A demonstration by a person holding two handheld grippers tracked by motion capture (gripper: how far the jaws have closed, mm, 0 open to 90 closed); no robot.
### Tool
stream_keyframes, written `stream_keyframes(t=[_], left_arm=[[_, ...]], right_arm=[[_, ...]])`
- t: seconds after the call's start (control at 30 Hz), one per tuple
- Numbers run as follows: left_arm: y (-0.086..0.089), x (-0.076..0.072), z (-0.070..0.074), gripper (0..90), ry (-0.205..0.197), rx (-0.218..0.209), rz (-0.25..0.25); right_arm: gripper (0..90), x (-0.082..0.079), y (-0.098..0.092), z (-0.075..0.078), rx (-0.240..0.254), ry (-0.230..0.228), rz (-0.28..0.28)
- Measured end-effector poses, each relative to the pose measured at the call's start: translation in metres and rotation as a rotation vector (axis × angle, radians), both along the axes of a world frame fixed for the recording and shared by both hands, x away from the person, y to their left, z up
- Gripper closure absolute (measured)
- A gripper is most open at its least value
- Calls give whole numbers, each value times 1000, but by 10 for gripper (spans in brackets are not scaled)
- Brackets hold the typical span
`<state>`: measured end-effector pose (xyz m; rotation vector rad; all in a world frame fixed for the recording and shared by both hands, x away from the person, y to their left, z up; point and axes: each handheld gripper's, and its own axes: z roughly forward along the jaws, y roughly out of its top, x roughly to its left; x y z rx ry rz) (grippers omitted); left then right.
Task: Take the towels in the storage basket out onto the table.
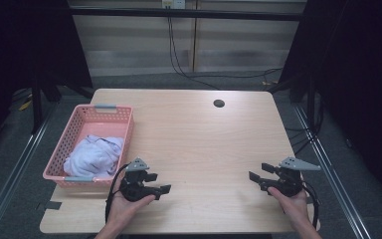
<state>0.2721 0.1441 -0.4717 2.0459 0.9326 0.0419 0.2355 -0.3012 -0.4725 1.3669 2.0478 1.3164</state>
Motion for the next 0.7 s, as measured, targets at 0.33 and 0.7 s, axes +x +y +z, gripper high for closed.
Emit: stream_keyframes(t=[0.33,0.7], left_arm=[[15,4,22,283,-24,-39,-29],[46,3,50,264,-95,-9,-8]], right_arm=[[295,-11,0,6,11,-19,31],[297,-17,12,9,-9,-13,61]])
